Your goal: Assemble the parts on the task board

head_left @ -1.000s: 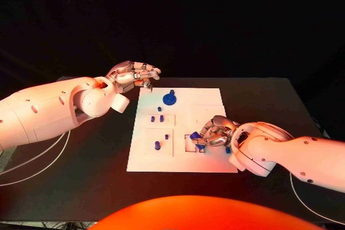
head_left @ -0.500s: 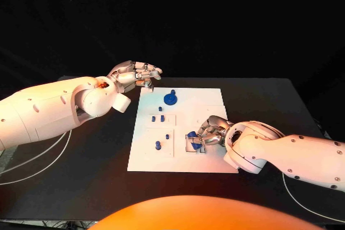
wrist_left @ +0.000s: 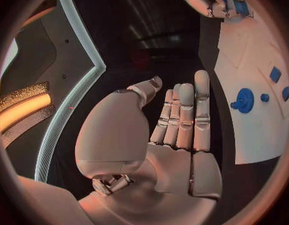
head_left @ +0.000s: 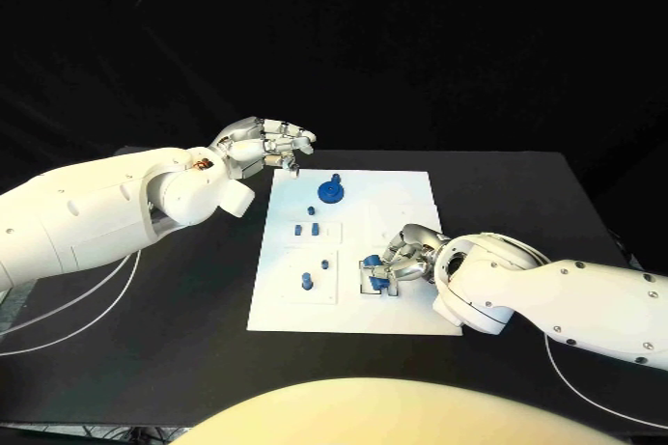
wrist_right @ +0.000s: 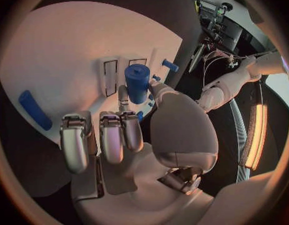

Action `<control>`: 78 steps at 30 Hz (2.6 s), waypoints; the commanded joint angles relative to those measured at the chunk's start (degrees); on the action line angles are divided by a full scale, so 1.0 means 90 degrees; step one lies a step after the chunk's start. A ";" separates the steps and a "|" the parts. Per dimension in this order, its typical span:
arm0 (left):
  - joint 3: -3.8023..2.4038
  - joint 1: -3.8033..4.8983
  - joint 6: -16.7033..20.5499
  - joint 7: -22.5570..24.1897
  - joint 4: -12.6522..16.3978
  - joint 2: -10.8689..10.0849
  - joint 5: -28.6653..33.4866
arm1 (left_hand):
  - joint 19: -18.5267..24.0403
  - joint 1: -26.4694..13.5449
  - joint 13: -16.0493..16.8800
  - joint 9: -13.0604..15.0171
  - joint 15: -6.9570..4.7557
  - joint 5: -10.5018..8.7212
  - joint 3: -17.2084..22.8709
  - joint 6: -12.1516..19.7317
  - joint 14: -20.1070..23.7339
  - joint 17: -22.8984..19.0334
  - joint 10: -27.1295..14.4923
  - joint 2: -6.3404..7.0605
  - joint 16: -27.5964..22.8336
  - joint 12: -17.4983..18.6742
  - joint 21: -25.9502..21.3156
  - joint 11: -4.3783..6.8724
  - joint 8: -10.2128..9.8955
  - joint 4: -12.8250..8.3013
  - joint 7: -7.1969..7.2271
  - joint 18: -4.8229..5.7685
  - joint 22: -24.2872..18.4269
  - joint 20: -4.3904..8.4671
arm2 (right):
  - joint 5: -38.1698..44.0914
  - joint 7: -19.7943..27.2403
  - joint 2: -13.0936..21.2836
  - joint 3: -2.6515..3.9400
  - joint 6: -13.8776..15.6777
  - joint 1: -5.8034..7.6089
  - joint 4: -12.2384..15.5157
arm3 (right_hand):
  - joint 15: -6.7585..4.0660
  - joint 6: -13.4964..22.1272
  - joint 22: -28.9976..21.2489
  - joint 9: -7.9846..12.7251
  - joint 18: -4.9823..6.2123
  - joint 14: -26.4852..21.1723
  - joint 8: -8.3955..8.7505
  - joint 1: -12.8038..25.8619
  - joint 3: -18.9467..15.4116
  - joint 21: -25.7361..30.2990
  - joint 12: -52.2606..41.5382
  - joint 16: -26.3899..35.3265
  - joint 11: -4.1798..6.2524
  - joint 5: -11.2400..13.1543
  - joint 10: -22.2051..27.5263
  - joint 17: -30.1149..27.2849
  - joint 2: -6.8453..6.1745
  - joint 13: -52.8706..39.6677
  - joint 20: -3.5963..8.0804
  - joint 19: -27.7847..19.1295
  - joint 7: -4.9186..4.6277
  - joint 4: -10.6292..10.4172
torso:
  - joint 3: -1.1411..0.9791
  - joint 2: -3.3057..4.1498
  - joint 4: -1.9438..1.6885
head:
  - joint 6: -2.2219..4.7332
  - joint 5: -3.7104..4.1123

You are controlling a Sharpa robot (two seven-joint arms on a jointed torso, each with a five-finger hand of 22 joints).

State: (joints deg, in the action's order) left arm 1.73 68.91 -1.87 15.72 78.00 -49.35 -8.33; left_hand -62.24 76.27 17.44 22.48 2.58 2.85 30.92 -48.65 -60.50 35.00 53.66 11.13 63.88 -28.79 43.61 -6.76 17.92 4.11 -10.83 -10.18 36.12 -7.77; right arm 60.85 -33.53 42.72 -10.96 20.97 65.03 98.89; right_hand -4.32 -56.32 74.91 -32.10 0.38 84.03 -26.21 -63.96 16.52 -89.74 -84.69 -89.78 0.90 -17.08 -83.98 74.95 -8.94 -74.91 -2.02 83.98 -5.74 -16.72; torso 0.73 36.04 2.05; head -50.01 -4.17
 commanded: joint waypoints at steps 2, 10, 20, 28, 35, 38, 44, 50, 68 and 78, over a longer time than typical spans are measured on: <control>-0.0004 0.0005 -0.0077 0.0033 0.0007 0.0001 0.0043 | -0.0062 -0.0010 -0.0011 0.0011 -0.0001 0.0027 -0.0013 0.0036 0.0058 -0.0011 -0.0066 -0.0022 0.0042 -0.0036 -0.0047 -0.0001 0.0033 0.0045 0.0013 -0.0042 -0.0016 0.0006 | 0.0082 -0.0065 -0.0028 -0.0027 -0.0209 -0.0039 -0.0026 | -0.0039 -0.0321 0.1676 -0.0038 -0.0042 0.0664 -0.0042 0.0267 0.0055 -0.0029 0.0050 -0.0024 0.0041 0.0006 -0.0396 0.1673 0.0021 -0.1234 0.0048 0.0669 0.0317 0.0006 | 0.0001 0.0003 -0.0001 | 0.0001 -0.0004; -0.0004 0.0005 -0.0105 0.0014 0.0003 -0.0005 0.0040 | -0.0064 -0.0008 -0.0012 0.0011 -0.0001 0.0027 -0.0013 0.0036 0.0059 -0.0012 -0.0067 -0.0024 0.0042 -0.0039 -0.0050 -0.0001 0.0035 0.0049 0.0013 -0.0042 -0.0018 0.0006 | 0.0119 0.0030 -0.0047 -0.0026 -0.0158 -0.0039 0.0008 | -0.0046 -0.0289 0.1676 -0.0129 -0.0042 0.0664 -0.0148 0.0987 -0.0134 -0.0029 0.0095 -0.0024 0.0048 0.0036 -0.0389 0.1673 -0.0090 -0.1222 0.0054 0.0669 0.0329 -0.0002 | 0.0000 0.0002 -0.0001 | 0.0001 -0.0021; -0.0004 0.0005 -0.0129 -0.0007 -0.0006 -0.0021 0.0036 | -0.0070 0.0029 -0.0014 0.0012 -0.0004 0.0028 -0.0008 0.0038 0.0062 -0.0014 -0.0072 -0.0017 0.0043 -0.0046 -0.0059 0.0003 0.0040 0.0033 0.0017 -0.0043 -0.0023 0.0009 | 0.0342 0.0052 -0.0022 -0.0026 -0.0068 -0.0039 0.0030 | -0.0053 -0.0246 0.1676 -0.0192 -0.0042 0.0664 -0.0210 0.1399 -0.0433 -0.0029 0.0152 -0.0024 0.0056 0.0050 -0.0372 0.1673 -0.0043 -0.1197 0.0063 0.0669 0.0336 -0.0007 | 0.0001 0.0001 0.0005 | 0.0001 -0.0037; -0.0004 0.0005 -0.0130 -0.0009 -0.0006 -0.0024 0.0036 | -0.0072 0.0029 -0.0014 0.0012 -0.0004 0.0027 -0.0009 0.0039 0.0063 -0.0015 -0.0073 -0.0017 0.0043 -0.0049 -0.0062 0.0001 0.0042 0.0037 0.0015 -0.0043 -0.0025 0.0009 | 0.0403 0.0058 0.0007 -0.0026 -0.0103 -0.0040 0.0055 | -0.0053 -0.0233 0.1674 -0.0198 -0.0040 0.0664 -0.0214 0.1362 -0.0443 -0.0021 0.0160 -0.0024 0.0055 0.0042 -0.0369 0.1673 -0.0039 -0.1194 0.0063 0.0666 0.0336 0.0016 | -0.0003 0.0002 0.0006 | 0.0001 -0.0039; -0.0004 0.0005 -0.0128 -0.0009 -0.0004 -0.0030 0.0036 | -0.0072 0.0029 -0.0014 0.0012 -0.0004 0.0027 -0.0009 0.0039 0.0063 -0.0015 -0.0073 -0.0017 0.0043 -0.0049 -0.0062 0.0001 0.0042 0.0037 0.0015 -0.0043 -0.0025 0.0009 | 0.0647 0.0058 0.0137 -0.0026 -0.0100 -0.0040 0.0108 | -0.0053 -0.0217 0.1667 -0.0207 -0.0035 0.0664 -0.0221 0.1277 -0.0448 0.0001 0.0190 -0.0024 0.0055 0.0037 -0.0358 0.1673 -0.0034 -0.1178 0.0063 0.0658 0.0335 0.0034 | -0.0005 0.0003 0.0001 | 0.0001 -0.0042; -0.0004 0.0005 -0.0128 -0.0009 -0.0003 -0.0036 0.0036 | -0.0072 0.0029 -0.0014 0.0012 -0.0004 0.0027 -0.0009 0.0039 0.0063 -0.0015 -0.0073 -0.0017 0.0043 -0.0049 -0.0062 0.0001 0.0042 0.0037 0.0015 -0.0043 -0.0025 0.0009 | 0.0719 0.0069 0.0212 -0.0027 -0.0134 -0.0040 0.0163 | -0.0054 -0.0211 0.1669 -0.0214 -0.0036 0.0664 -0.0228 0.1218 -0.0454 -0.0003 0.0189 -0.0024 0.0055 0.0035 -0.0359 0.1673 -0.0034 -0.1180 0.0063 0.0660 0.0336 0.0042 | -0.0006 0.0001 0.0003 | 0.0001 -0.0054; -0.0003 0.0005 -0.0124 -0.0006 -0.0003 -0.0043 0.0036 | -0.0072 0.0029 -0.0014 0.0012 -0.0004 0.0027 -0.0009 0.0039 0.0063 -0.0015 -0.0073 -0.0017 0.0043 -0.0049 -0.0062 0.0001 0.0042 0.0037 0.0015 -0.0043 -0.0025 0.0009 | 0.0781 0.0123 0.0326 -0.0027 -0.0133 -0.0046 0.0271 | -0.0054 -0.0205 0.1670 -0.0225 -0.0038 0.0664 -0.0239 0.1131 -0.0463 -0.0009 0.0197 -0.0024 0.0057 0.0034 -0.0357 0.1673 -0.0039 -0.1178 0.0064 0.0662 0.0338 0.0052 | -0.0004 0.0001 0.0009 | 0.0001 -0.0058; -0.0003 0.0005 -0.0122 -0.0002 -0.0004 -0.0041 0.0036 | -0.0072 0.0029 -0.0014 0.0012 -0.0004 0.0027 -0.0009 0.0039 0.0063 -0.0015 -0.0073 -0.0017 0.0043 -0.0049 -0.0062 0.0001 0.0042 0.0037 0.0015 -0.0043 -0.0025 0.0009 | 0.0861 0.0339 0.0548 -0.0026 0.0218 -0.0046 0.0353 | -0.0056 -0.0192 0.1668 -0.0237 -0.0036 0.0664 -0.0251 0.0992 -0.0460 -0.0002 0.0198 -0.0024 0.0059 0.0032 -0.0359 0.1673 -0.0023 -0.1181 0.0066 0.0659 0.0339 0.0063 | -0.0002 -0.0001 0.0003 | 0.0001 -0.0041; -0.0002 0.0003 -0.0074 0.0107 0.0100 -0.0105 0.0041 | -0.0079 0.0029 -0.0016 0.0012 -0.0003 0.0026 -0.0017 0.0041 0.0066 -0.0017 -0.0076 -0.0015 0.0044 -0.0058 -0.0073 -0.0001 0.0048 0.0051 0.0013 -0.0042 -0.0032 0.0009 | 0.0775 0.1082 0.1923 -0.0036 0.0478 -0.0070 0.0552 | 0.0168 0.0363 0.1599 0.0048 0.0015 0.0664 0.0429 -0.0635 -0.0085 0.0235 0.0275 -0.0024 -0.0211 0.0014 -0.0311 0.1673 -0.0320 -0.1178 -0.0124 0.0576 0.0017 0.0555 | -0.0003 -0.0007 0.0023 | 0.0001 0.0094; 0.0001 0.0001 -0.0080 0.0108 0.0117 -0.0114 0.0042 | -0.0080 0.0024 -0.0017 0.0012 -0.0002 0.0027 -0.0024 0.0042 0.0069 -0.0019 -0.0075 -0.0009 0.0044 -0.0065 -0.0080 0.0000 0.0052 0.0059 0.0014 -0.0041 -0.0035 0.0009 | 0.1067 0.0657 0.1998 -0.0053 0.0239 -0.0363 0.0450 | 0.0123 0.0063 0.1614 -0.0029 0.0005 0.0664 0.0369 -0.0544 -0.0095 0.0184 0.0272 -0.0024 -0.0146 0.0017 -0.0319 0.1673 -0.0330 -0.1186 -0.0108 0.0595 0.0102 0.0398 | -0.0001 0.0005 0.0002 | 0.0001 0.0178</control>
State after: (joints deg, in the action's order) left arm 1.76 68.89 -2.09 15.77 78.89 -50.42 -8.33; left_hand -62.66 76.27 17.35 22.50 2.58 2.85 30.76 -48.65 -60.09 34.89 53.24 11.13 63.88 -29.00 43.16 -6.76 18.20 4.27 -10.83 -10.17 35.89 -7.78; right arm 68.13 -25.90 60.81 -11.43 25.02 61.95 103.03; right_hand -3.16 -55.40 74.92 -32.31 0.38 83.93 -22.62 -69.37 15.58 -87.76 -81.95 -89.78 -0.73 -16.83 -83.94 74.90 -11.62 -74.94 -2.90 84.00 -4.73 -12.84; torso 0.68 36.01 2.16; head -50.01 -2.64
